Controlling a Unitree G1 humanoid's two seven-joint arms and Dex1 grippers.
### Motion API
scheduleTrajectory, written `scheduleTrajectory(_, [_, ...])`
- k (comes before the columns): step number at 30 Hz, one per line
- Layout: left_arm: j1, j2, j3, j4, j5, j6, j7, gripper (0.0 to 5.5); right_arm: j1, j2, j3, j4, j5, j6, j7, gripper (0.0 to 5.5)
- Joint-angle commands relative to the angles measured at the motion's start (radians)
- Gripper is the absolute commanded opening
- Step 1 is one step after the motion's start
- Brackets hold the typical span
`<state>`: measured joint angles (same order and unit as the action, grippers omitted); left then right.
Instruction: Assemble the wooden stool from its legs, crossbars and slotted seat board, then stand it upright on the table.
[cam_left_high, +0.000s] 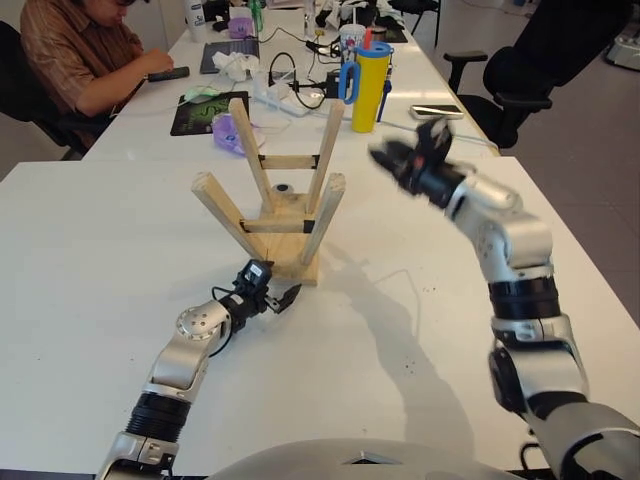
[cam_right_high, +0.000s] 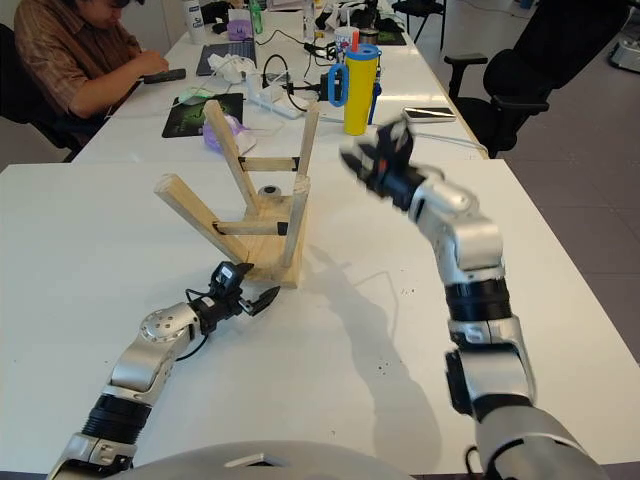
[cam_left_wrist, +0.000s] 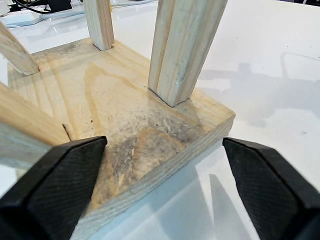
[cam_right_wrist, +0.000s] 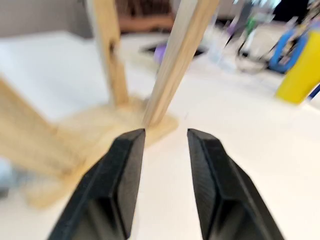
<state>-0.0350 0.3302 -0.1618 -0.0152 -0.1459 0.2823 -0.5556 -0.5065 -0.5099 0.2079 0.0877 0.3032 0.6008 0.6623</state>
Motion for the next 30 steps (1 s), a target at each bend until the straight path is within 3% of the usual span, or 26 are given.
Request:
scheduleTrajectory(1, [0.034, 0.048, 0.089, -0.021, -0.145, 0.087, -0.117, 4.31, 0.118, 0.016, 0.037, -0.214, 0.175, 0.153, 0.159, 0.96])
scheduleTrajectory(7, [0.040, 0.151, 0.121, -0.105, -0.281, 0.208, -0.283, 4.31, 0.124, 0.237, -0.046, -0.286, 0.356, 0.236, 0.061, 0.02])
scheduleTrajectory(9, [0.044, 0.206, 0.152, -0.119, -0.355, 0.276, -0.363, 4.31, 0.113, 0.298, -0.058, -0.237, 0.308, 0.193, -0.028, 0.02])
scheduleTrajectory(13, [0.062, 0.272, 0.229, -0.114, -0.397, 0.307, -0.396, 4.31, 0.120, 0.320, -0.084, -0.189, 0.212, 0.109, -0.136, 0.02])
scheduleTrajectory(17, [0.101, 0.217, 0.354, -0.083, -0.463, 0.283, -0.340, 4.31, 0.199, 0.278, -0.062, -0.310, 0.272, 0.190, -0.086, 0.02])
scheduleTrajectory(19, [0.108, 0.160, 0.429, -0.034, -0.423, 0.171, -0.237, 4.31, 0.273, 0.232, -0.041, -0.394, 0.299, 0.236, -0.055, 0.02])
scheduleTrajectory(22, [0.117, -0.015, 0.537, -0.158, -0.322, -0.005, 0.103, 4.31, 0.387, 0.217, -0.131, -0.475, 0.345, 0.276, -0.108, 0.02])
scheduleTrajectory(24, [0.126, -0.083, 0.511, -0.267, -0.254, -0.035, 0.233, 4.31, 0.425, 0.235, -0.197, -0.486, 0.327, 0.237, -0.167, 0.02])
scheduleTrajectory(27, [0.079, -0.159, 0.456, -0.395, -0.119, -0.038, 0.433, 4.31, 0.351, 0.262, -0.273, -0.410, 0.087, 0.001, -0.403, 0.02])
scheduleTrajectory(30, [0.008, -0.170, 0.355, -0.478, 0.048, -0.023, 0.542, 4.31, 0.263, 0.306, -0.264, -0.369, -0.026, -0.080, -0.536, 0.02])
